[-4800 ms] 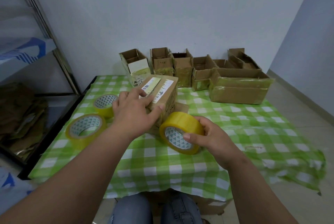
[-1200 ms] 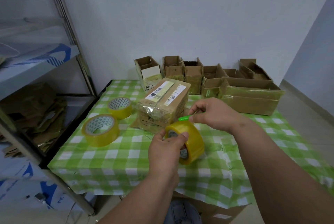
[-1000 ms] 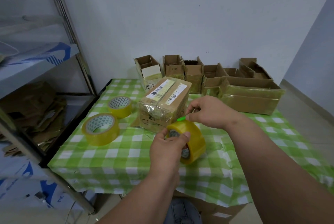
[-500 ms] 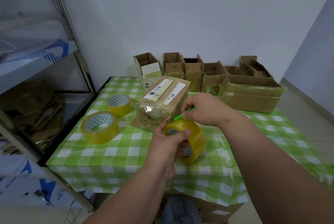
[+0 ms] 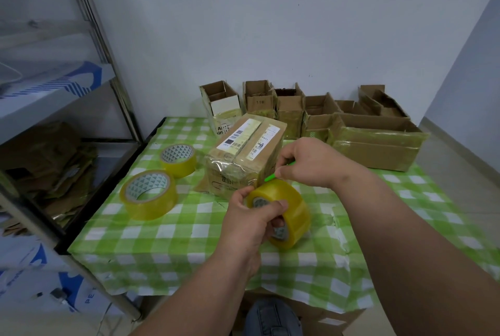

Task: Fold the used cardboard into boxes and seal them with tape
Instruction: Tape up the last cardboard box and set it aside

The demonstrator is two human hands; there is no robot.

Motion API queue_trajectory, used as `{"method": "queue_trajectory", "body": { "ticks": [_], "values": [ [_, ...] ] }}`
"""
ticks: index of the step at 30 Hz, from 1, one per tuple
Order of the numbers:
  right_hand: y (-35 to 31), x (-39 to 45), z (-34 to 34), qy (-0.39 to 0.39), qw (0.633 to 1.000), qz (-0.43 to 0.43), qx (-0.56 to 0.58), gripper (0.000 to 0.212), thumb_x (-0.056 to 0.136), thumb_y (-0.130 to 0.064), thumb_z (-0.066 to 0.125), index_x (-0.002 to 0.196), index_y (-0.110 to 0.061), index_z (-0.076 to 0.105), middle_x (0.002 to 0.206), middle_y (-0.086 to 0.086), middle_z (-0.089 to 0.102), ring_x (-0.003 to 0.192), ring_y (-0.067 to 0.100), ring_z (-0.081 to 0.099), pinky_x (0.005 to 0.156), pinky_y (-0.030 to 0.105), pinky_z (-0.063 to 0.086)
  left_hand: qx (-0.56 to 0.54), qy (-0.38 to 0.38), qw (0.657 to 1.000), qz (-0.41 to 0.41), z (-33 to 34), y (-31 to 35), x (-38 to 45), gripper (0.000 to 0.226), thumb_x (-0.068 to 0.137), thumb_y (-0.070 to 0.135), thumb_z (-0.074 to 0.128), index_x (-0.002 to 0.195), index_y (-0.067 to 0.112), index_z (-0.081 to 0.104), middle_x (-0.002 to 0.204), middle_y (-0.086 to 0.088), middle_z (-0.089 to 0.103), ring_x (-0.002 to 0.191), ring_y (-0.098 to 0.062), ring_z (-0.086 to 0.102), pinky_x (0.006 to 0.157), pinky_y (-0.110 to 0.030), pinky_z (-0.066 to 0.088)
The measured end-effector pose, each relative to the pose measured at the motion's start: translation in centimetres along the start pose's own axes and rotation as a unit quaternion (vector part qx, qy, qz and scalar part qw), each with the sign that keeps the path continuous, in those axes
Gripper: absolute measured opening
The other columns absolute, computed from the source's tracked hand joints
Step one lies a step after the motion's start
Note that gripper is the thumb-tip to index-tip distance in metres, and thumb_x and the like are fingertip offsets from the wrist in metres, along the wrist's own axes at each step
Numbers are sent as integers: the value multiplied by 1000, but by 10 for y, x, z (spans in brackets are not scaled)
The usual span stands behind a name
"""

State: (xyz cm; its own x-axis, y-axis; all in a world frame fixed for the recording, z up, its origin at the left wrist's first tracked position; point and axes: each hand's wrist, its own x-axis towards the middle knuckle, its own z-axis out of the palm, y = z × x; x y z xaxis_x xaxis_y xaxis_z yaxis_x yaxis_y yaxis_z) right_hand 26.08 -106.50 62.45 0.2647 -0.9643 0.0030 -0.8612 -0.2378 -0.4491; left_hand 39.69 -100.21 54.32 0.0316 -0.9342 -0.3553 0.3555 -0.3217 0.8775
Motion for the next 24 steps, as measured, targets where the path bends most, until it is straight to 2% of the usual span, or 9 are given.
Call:
{"method": "queue_trajectory", "body": {
  "ticks": [3, 6, 11, 14, 17, 20, 22, 24],
  "values": [
    [-2, 1, 3, 10, 999, -6, -50, 11, 87, -30, 68, 77, -26, 68, 84, -12, 67, 80, 11, 56, 72, 28, 44, -2, 1, 1000, -3, 0, 1, 0, 64, 74, 6, 81, 124, 27, 48, 86, -10, 68, 55, -17, 61, 59, -30, 53],
    [-3, 2, 5, 18, 994, -18, -107, 10, 89, -33, 65, 79, -31, 64, 91, -10, 66, 90, 14, 57, 79, 30, 46, -6, -1, 1000, -5, -1, 2, 0, 63, 74, 6, 80, 125, 25, 48, 88, -11, 68, 56, -18, 60, 55, -28, 52],
    [0, 2, 6, 25, 991, -19, -132, 8, 89, -34, 63, 82, -32, 64, 91, -10, 65, 89, 16, 58, 81, 32, 45, -4, -8, 1000, -9, -1, 3, 1, 62, 75, 5, 79, 124, 26, 48, 81, -10, 68, 56, -19, 60, 64, -32, 53],
    [9, 2, 5, 36, 985, 6, -168, 8, 90, -33, 60, 90, -29, 67, 85, -9, 60, 95, 21, 60, 88, 35, 44, 6, -18, 1000, -10, -3, 2, 2, 62, 73, 3, 78, 122, 26, 48, 82, -11, 67, 55, -21, 59, 63, -33, 51],
    [23, 3, 10, 58, 988, 60, -129, 14, 93, -38, 58, 93, -28, 68, 81, -9, 61, 96, 23, 61, 89, 36, 42, 11, -28, 999, -11, -5, 3, 4, 58, 73, 1, 77, 117, 27, 49, 75, -9, 66, 54, -22, 59, 65, -34, 51],
    [41, 5, 27, 54, 982, 133, -126, 19, 97, -39, 52, 107, -32, 66, 110, -3, 67, 112, 24, 59, 93, 39, 35, 9, -31, 999, -10, -5, 4, 5, 55, 75, 0, 75, 116, 27, 49, 73, -8, 65, 53, -21, 58, 65, -34, 51],
    [53, 4, 42, 5, 976, 180, -122, 30, 101, -30, 43, 126, -35, 59, 128, -1, 60, 121, 24, 54, 99, 42, 30, 11, -33, 999, -10, -5, 4, 5, 55, 76, 1, 75, 116, 27, 49, 75, -8, 65, 53, -20, 58, 65, -34, 52],
    [61, 1, 55, -46, 971, 209, -111, 45, 100, -19, 36, 138, -39, 50, 134, -1, 56, 124, 24, 51, 100, 43, 27, 9, -33, 999, -11, -5, 4, 5, 55, 76, 1, 75, 116, 28, 49, 77, -9, 65, 53, -20, 58, 63, -33, 52]
  ]
}}
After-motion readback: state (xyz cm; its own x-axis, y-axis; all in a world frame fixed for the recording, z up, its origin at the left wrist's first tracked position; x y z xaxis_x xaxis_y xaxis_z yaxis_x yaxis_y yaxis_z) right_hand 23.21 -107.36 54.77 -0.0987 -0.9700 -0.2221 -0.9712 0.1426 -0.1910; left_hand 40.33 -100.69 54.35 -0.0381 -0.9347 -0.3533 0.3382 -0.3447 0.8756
